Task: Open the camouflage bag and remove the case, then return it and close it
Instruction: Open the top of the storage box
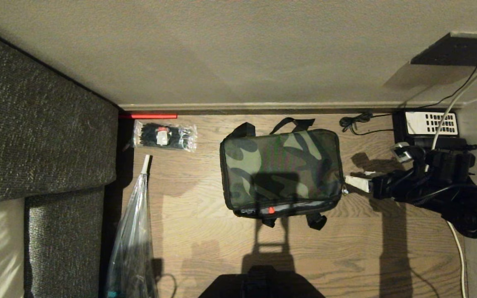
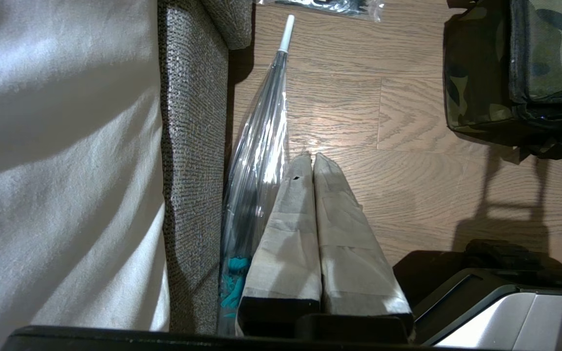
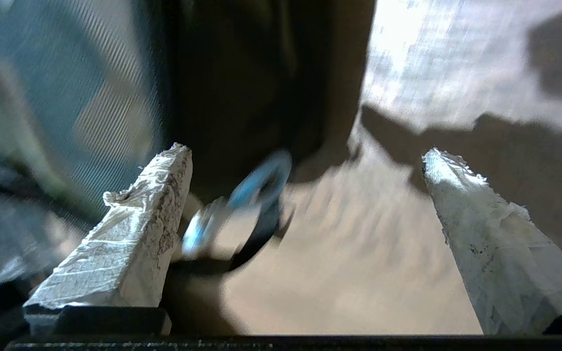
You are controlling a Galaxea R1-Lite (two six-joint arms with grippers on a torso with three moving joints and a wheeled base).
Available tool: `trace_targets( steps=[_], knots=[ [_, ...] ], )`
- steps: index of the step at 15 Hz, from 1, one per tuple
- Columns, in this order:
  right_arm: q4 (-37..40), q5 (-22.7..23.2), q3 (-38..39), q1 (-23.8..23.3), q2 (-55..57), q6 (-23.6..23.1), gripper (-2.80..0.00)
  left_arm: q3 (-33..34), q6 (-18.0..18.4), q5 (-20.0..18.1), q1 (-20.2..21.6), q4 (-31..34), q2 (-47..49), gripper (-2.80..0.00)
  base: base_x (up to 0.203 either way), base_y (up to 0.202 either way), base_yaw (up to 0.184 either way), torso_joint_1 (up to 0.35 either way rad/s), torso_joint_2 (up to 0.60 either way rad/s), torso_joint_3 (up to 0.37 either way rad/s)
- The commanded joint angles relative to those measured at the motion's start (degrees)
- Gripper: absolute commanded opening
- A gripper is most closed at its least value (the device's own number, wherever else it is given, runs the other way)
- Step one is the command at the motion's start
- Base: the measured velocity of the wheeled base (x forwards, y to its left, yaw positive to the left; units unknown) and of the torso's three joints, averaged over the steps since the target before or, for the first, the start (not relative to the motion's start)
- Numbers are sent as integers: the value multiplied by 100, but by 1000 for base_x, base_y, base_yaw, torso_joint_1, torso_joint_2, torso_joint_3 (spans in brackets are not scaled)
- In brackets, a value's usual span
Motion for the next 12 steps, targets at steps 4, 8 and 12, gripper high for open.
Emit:
trace_targets(
  steps=[4,8,12],
  knots=[
    [-514,-448,-536,179,597,0,0,11,1,1,-6,-1,-11,-280,0,0,0,0,0,0],
    [-555,-929,-691,480,895,-36,0,9,1,1,2,-1,-11,-280,0,0,0,0,0,0],
    [-631,-985,-528,735,909,-36,0,15,-2,1,-3,-1,-11,-280,0,0,0,0,0,0]
  ],
)
